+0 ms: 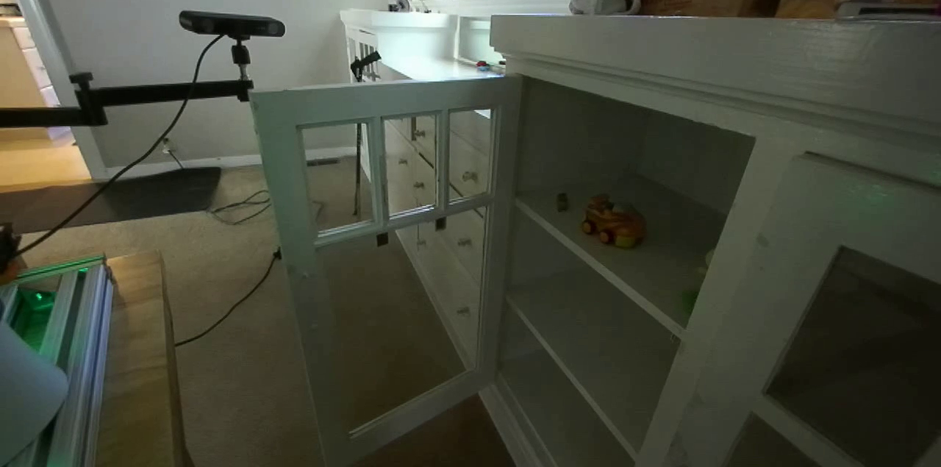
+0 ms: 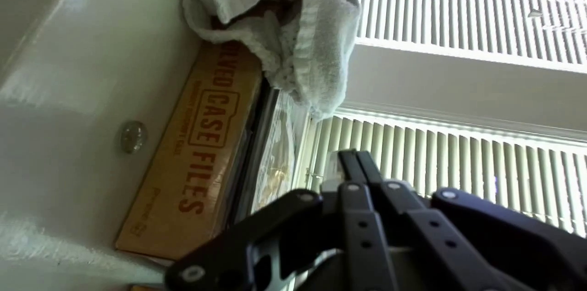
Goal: Put the paper in the cabinet
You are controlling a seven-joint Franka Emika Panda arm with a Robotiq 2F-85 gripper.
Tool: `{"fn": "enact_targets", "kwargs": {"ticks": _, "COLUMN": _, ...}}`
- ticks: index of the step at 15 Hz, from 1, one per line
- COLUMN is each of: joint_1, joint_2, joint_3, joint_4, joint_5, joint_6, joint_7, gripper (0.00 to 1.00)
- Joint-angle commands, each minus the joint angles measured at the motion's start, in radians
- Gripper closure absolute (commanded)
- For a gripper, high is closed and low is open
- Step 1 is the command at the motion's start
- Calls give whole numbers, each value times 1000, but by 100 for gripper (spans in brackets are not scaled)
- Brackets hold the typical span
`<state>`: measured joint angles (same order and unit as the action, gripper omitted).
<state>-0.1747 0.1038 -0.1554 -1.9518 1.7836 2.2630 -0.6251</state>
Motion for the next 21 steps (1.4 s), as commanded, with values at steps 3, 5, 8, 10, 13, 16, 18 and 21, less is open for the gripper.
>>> {"fn": "enact_targets", "kwargs": {"ticks": 3, "joint_1": -3, "joint_2": -188, "joint_3": -15, "joint_4": -158, "joint_5": -95, "joint_6": -20, "joint_7": 73, "gripper": 99}}
{"fn": "enact_targets", "kwargs": {"ticks": 5, "joint_1": -8, "joint_2": -250, "joint_3": -20, "joint_4": -199, "joint_5": -142, "joint_6": -21, "joint_7": 118, "gripper": 99}}
{"fn": "enact_targets", "kwargs": {"ticks": 8, "joint_1": -25, "joint_2": -353, "joint_3": -30, "joint_4": -266, "joint_5": -270, "joint_6": -32, "joint_7": 234, "gripper": 99}}
{"fn": "enact_targets", "kwargs": {"ticks": 10, "joint_1": -43, "joint_2": -419, "joint_3": -40, "joint_4": -312, "joint_5": -374, "joint_6": -50, "joint_7": 314, "gripper": 99}}
{"fn": "enact_targets", "kwargs": {"ticks": 13, "joint_1": -75, "joint_2": -517, "joint_3": -57, "joint_4": -386, "joint_5": -491, "joint_6": -87, "joint_7": 394, "gripper": 99}}
{"fn": "enact_targets", "kwargs": {"ticks": 16, "joint_1": -114, "joint_2": -618, "joint_3": -73, "joint_4": -465, "joint_5": -592, "joint_6": -130, "joint_7": 465, "gripper": 99}}
{"fn": "enact_targets", "kwargs": {"ticks": 18, "joint_1": -144, "joint_2": -687, "joint_3": -85, "joint_4": -533, "joint_5": -647, "joint_6": -155, "joint_7": 482, "gripper": 99}}
{"fn": "enact_targets", "kwargs": {"ticks": 21, "joint_1": -197, "joint_2": -764, "joint_3": -107, "joint_4": -617, "joint_5": -725, "joint_6": -188, "joint_7": 502, "gripper": 99}}
